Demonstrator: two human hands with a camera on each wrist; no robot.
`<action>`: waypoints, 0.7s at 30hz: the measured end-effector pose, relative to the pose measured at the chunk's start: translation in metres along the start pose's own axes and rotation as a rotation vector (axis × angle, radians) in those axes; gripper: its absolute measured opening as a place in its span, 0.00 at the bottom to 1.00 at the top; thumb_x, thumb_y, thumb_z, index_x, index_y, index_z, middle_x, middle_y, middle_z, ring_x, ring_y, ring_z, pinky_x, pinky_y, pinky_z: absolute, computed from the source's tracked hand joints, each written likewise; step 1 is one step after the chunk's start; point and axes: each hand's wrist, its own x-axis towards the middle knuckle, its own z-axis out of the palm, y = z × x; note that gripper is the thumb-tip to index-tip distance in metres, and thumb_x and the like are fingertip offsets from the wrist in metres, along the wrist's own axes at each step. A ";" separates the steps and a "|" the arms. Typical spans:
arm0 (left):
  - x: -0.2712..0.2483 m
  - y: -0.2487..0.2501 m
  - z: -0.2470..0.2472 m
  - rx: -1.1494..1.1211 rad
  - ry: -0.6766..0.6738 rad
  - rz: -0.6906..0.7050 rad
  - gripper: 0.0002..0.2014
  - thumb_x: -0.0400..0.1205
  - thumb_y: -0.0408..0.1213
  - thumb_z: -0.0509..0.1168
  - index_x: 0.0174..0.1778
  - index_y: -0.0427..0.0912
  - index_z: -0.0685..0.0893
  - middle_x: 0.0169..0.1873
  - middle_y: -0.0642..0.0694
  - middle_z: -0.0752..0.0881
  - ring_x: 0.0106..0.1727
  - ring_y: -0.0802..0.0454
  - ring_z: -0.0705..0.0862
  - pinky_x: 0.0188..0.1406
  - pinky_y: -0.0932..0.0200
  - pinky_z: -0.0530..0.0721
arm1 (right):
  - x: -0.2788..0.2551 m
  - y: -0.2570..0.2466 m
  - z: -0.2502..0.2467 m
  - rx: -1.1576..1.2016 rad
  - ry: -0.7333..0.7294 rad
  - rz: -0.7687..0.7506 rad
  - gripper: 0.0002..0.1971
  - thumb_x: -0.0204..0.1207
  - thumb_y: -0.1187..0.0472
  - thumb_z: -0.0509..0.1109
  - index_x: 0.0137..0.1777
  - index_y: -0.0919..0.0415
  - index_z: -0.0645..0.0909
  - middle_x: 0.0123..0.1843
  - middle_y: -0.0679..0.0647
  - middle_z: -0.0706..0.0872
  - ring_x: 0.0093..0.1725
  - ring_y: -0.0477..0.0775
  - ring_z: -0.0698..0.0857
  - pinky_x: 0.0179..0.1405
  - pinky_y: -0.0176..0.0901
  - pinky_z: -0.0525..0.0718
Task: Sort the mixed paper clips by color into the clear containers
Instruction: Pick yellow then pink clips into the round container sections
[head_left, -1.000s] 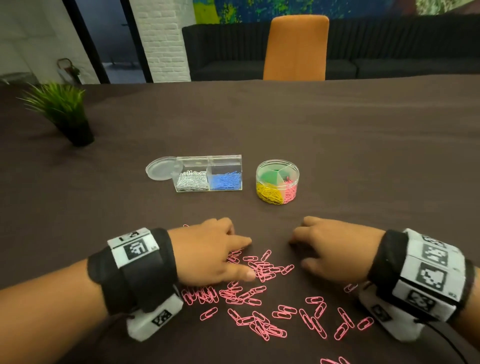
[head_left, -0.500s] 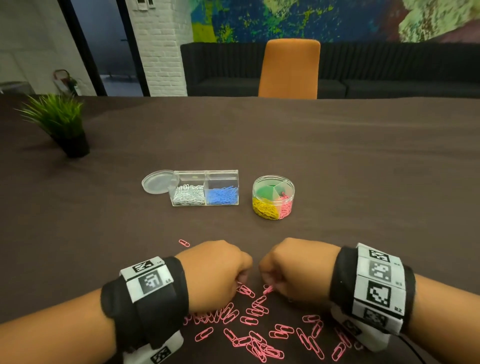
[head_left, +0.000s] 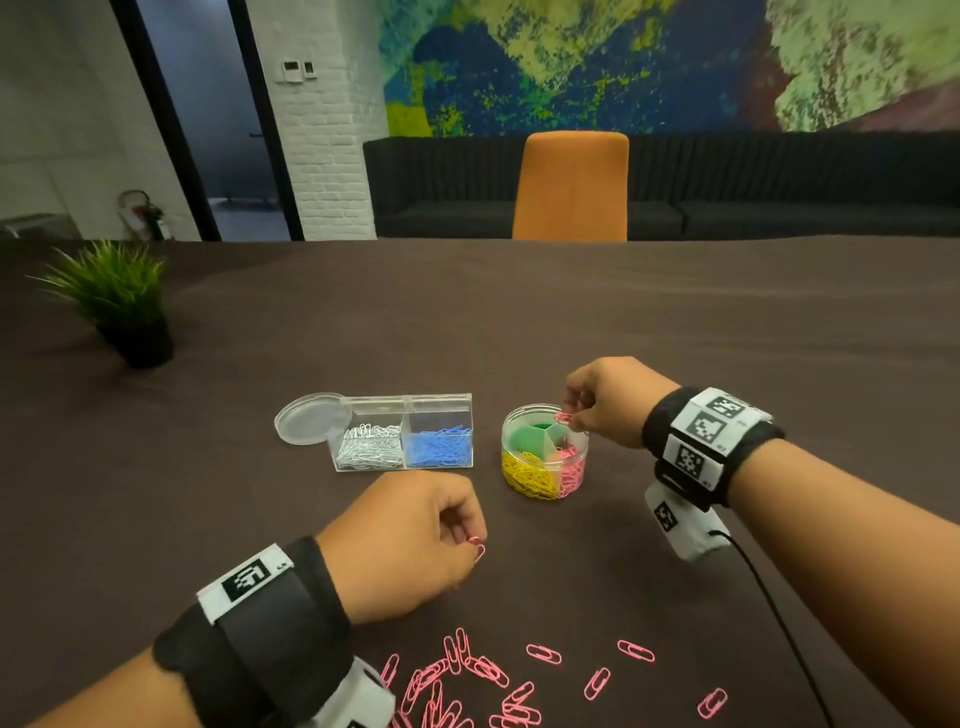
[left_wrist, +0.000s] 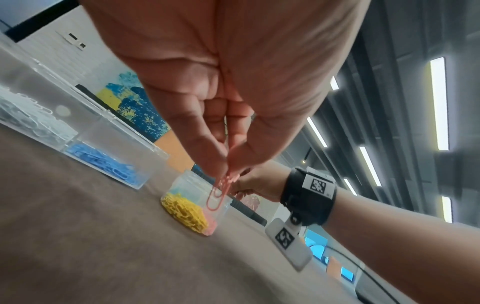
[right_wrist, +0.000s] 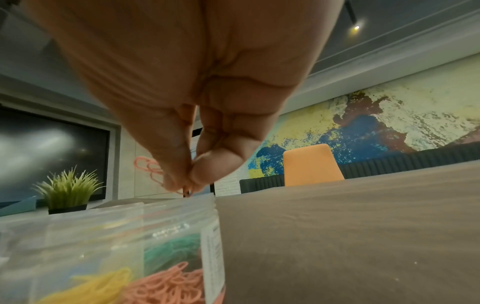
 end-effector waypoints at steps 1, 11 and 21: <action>0.003 0.002 -0.001 -0.031 0.023 -0.004 0.06 0.73 0.33 0.74 0.36 0.49 0.86 0.30 0.52 0.89 0.28 0.60 0.85 0.32 0.63 0.85 | 0.003 0.000 -0.001 -0.006 -0.007 0.003 0.06 0.74 0.61 0.77 0.42 0.50 0.84 0.35 0.41 0.82 0.36 0.41 0.80 0.36 0.36 0.74; 0.078 0.028 0.004 -0.464 0.278 -0.071 0.04 0.74 0.21 0.72 0.38 0.32 0.84 0.28 0.36 0.88 0.32 0.41 0.87 0.45 0.39 0.89 | 0.000 0.008 0.004 0.078 0.012 -0.044 0.10 0.74 0.65 0.73 0.51 0.50 0.89 0.46 0.43 0.89 0.49 0.46 0.86 0.53 0.41 0.84; 0.154 0.042 0.040 -0.112 0.277 -0.097 0.06 0.66 0.33 0.72 0.31 0.50 0.85 0.29 0.54 0.88 0.37 0.51 0.89 0.42 0.51 0.89 | -0.021 0.033 0.012 0.236 0.157 0.012 0.08 0.73 0.65 0.71 0.43 0.49 0.86 0.39 0.43 0.86 0.42 0.43 0.84 0.42 0.37 0.81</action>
